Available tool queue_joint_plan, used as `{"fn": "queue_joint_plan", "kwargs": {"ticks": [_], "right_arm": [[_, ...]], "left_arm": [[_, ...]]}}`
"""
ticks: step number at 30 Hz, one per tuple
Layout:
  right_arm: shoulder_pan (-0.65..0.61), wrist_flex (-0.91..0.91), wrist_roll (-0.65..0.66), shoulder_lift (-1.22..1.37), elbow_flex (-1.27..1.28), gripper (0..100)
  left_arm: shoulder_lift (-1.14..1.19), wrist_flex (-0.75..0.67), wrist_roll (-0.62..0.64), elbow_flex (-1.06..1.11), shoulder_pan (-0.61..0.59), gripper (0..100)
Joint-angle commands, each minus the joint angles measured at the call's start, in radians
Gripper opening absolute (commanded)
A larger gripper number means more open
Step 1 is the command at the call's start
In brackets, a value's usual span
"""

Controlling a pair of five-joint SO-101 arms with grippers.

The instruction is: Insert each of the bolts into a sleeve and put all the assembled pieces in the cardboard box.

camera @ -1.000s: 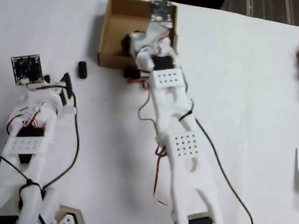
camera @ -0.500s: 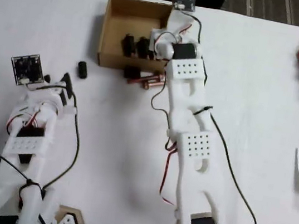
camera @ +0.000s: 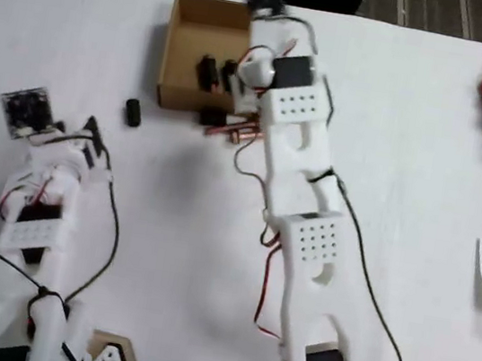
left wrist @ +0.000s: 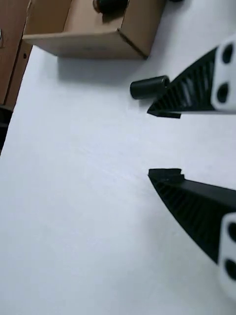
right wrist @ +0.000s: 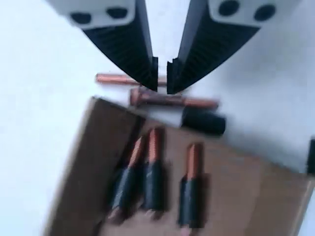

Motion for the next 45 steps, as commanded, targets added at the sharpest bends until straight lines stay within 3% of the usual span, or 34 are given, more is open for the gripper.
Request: {"fn": "queue_joint_plan", "kwargs": {"ticks": [1,6,20,25,45], "right_arm": [[-0.045,0.031,0.025,-0.065,-0.009,2.2],[-0.093,-0.053,0.025,0.041,-0.017,2.2],[-0.096,-0.286,-0.014,0.211,-0.017,2.1],[-0.082,-0.323,-0.186,0.213,-0.017,2.3],[-0.079,-0.363,-0.192,0.291,-0.018,2.3]], "left_arm": [[0.002,0.051,-0.008,-0.094,-0.094,19],[0.002,0.11,-0.005,-0.145,-0.183,19],[0.012,0.112,-0.005,-0.143,-0.187,19],[0.091,0.097,-0.005,-0.17,-0.187,19],[0.167,0.1,-0.005,-0.211,-0.19,19]]}}
